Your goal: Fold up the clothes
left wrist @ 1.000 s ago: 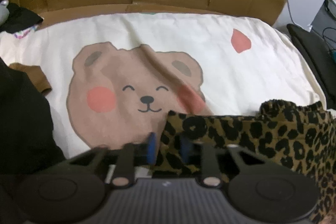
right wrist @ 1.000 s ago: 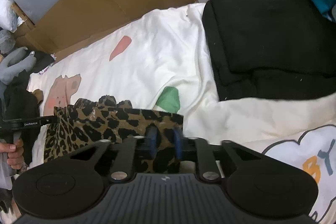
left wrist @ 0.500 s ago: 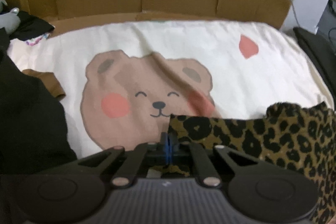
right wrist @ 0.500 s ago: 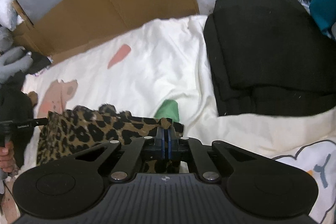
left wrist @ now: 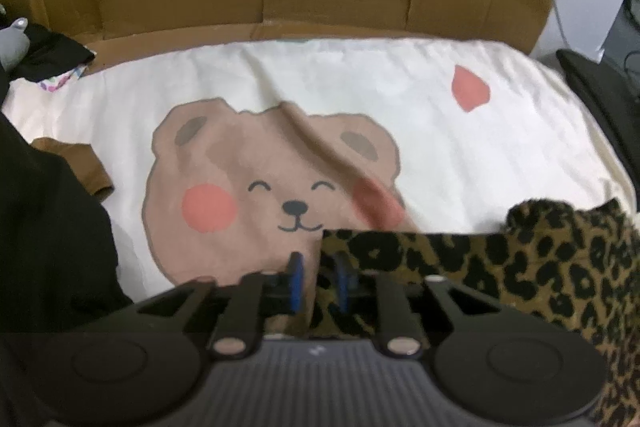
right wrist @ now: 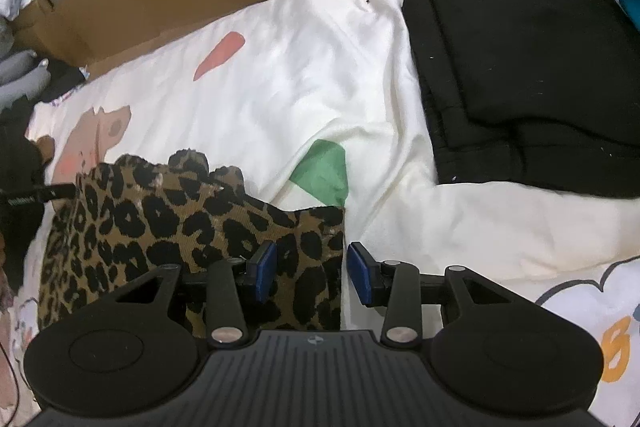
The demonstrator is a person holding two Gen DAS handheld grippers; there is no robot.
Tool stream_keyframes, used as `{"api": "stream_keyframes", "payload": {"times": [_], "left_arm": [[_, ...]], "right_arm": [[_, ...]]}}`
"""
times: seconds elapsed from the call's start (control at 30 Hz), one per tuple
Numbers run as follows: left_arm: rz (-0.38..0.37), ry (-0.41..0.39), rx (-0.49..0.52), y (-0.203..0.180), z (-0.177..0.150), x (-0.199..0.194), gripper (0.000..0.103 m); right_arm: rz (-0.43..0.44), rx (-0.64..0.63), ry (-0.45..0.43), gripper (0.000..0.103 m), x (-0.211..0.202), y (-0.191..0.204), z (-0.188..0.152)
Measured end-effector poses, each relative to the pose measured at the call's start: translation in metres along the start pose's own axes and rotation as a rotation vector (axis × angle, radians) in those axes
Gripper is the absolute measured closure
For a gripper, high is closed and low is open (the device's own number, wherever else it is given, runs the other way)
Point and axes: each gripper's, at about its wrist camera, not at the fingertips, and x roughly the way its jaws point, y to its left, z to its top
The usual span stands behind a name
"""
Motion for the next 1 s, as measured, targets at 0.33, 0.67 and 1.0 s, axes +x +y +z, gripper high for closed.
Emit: {"api": "stream_keyframes", "payload": {"times": [0.33, 0.67, 1.0], "left_arm": [[0.0, 0.026, 0.092, -0.016, -0.002, 0.01, 0.06], [-0.042, 0.059, -0.002, -0.018, -0.003, 0.019, 0.071], [0.008, -0.006, -0.032, -0.022, -0.005, 0.002, 0.096]], "right_arm": [[-0.007, -0.041, -0.004, 0.064, 0.005, 0.005, -0.002], [-0.034, -0.007, -0.079, 0.098, -0.022, 0.004, -0.008], [-0.022, 0.054, -0.149, 0.099, -0.058, 0.003, -0.01]]}}
